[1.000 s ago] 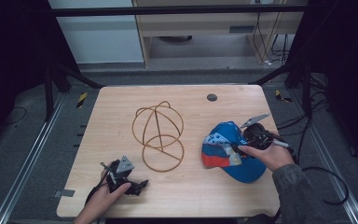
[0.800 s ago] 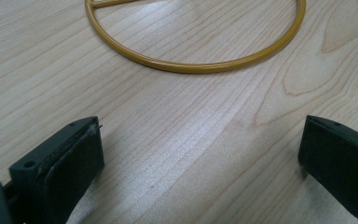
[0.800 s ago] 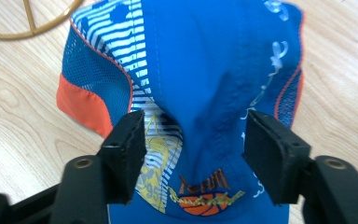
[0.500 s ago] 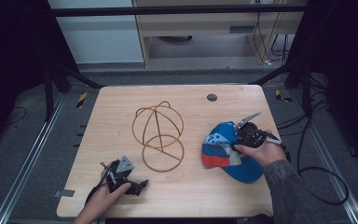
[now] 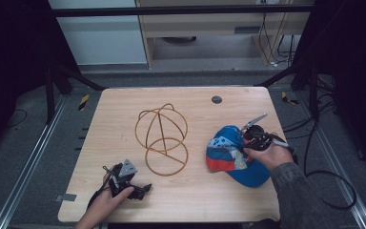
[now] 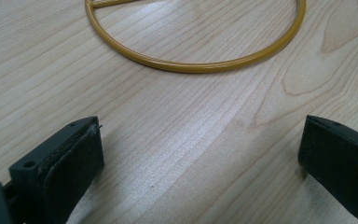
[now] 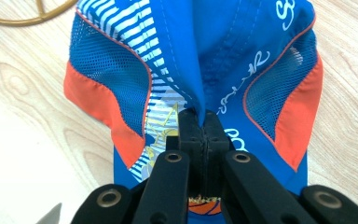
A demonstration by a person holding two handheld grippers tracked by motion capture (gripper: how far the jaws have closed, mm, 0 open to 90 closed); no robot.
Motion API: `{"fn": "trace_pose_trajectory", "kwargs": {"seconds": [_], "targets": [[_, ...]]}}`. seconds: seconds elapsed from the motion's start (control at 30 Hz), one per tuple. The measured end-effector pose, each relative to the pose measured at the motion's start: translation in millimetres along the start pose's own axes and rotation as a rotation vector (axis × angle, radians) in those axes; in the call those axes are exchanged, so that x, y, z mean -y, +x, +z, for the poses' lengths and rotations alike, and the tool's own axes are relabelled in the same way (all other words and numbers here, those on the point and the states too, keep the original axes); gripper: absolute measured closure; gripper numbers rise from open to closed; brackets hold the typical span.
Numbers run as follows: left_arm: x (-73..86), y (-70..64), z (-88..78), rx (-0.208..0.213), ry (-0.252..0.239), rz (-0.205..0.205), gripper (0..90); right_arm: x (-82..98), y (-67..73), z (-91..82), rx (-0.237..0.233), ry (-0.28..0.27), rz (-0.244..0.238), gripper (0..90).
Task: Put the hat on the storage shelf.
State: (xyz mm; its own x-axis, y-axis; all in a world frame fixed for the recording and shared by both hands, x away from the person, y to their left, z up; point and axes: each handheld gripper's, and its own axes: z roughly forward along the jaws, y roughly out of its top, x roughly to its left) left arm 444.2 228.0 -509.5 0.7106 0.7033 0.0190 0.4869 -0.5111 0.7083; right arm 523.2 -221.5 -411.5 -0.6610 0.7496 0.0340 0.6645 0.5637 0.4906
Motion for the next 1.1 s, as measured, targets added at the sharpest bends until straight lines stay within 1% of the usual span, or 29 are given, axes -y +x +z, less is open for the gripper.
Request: {"fn": "trace_pose_trajectory", "kwargs": {"seconds": [0.1, 0.13, 0.2, 0.27, 0.33, 0.37, 0.53, 0.6, 0.63, 0.67, 0.73, 0.8, 0.87, 1.03, 1.1], "targets": [[0.0, 0.0, 0.0, 0.000, 0.000, 0.000, 0.0, 0.0, -0.6, -6.6, -0.005, -0.002, -0.009, 90.0], [0.0, 0.0, 0.0, 0.000, 0.000, 0.000, 0.0, -0.4, 0.0, -9.2, -0.010, -0.006, -0.004, 90.0], [0.0, 0.0, 0.0, 0.000, 0.000, 0.000, 0.0, -2.4, 1.8, -17.6, -0.017, -0.010, -0.020, 90.0], [0.0, 0.0, 0.0, 0.000, 0.000, 0.000, 0.0, -2.9, 2.5, -19.9, -0.022, -0.012, -0.019, 90.0], [0.0, 0.0, 0.0, 0.000, 0.000, 0.000, 0.0, -6.7, 4.7, -28.8, -0.032, -0.014, -0.033, 90.0], [0.0, 0.0, 0.0, 0.000, 0.000, 0.000, 0.0, -6.7, 4.7, -28.8, -0.032, -0.014, -0.033, 90.0], [0.0, -0.2, 0.2, 0.000, -0.002, -0.002, 0.0, -16.7, 8.4, -43.6, -0.037, -0.011, -0.056, 90.0], [0.0, -0.2, 0.3, 0.000, -0.005, -0.002, 0.0, -24.7, 11.3, -54.6, -0.042, -0.019, -0.070, 90.0], [0.0, -0.3, 0.3, 0.000, -0.005, -0.004, 0.0, -24.7, 11.3, -54.6, -0.042, -0.019, -0.070, 90.0], [0.0, -0.2, 0.3, -0.001, -0.005, -0.003, 0.0, -30.7, 15.1, -62.7, -0.042, -0.022, -0.087, 90.0], [0.0, -0.2, 0.3, -0.001, -0.005, -0.003, 0.0, -33.0, 16.8, -65.8, -0.044, -0.022, -0.091, 90.0], [0.0, -0.2, 0.3, 0.000, -0.005, -0.003, 0.0, -42.2, 24.1, -78.8, -0.040, -0.027, -0.111, 90.0], [0.0, -0.2, 0.3, -0.001, -0.005, -0.003, 0.0, -44.2, 26.0, -81.5, -0.040, -0.028, -0.113, 90.0], [0.1, -0.3, 0.1, 0.000, -0.005, -0.003, 0.0, -56.4, 36.6, -97.6, -0.037, -0.030, -0.168, 90.0], [0.1, -0.3, 0.1, 0.000, -0.005, -0.003, 0.0, -57.9, 37.9, -99.9, -0.035, -0.030, -0.174, 90.0]]}}
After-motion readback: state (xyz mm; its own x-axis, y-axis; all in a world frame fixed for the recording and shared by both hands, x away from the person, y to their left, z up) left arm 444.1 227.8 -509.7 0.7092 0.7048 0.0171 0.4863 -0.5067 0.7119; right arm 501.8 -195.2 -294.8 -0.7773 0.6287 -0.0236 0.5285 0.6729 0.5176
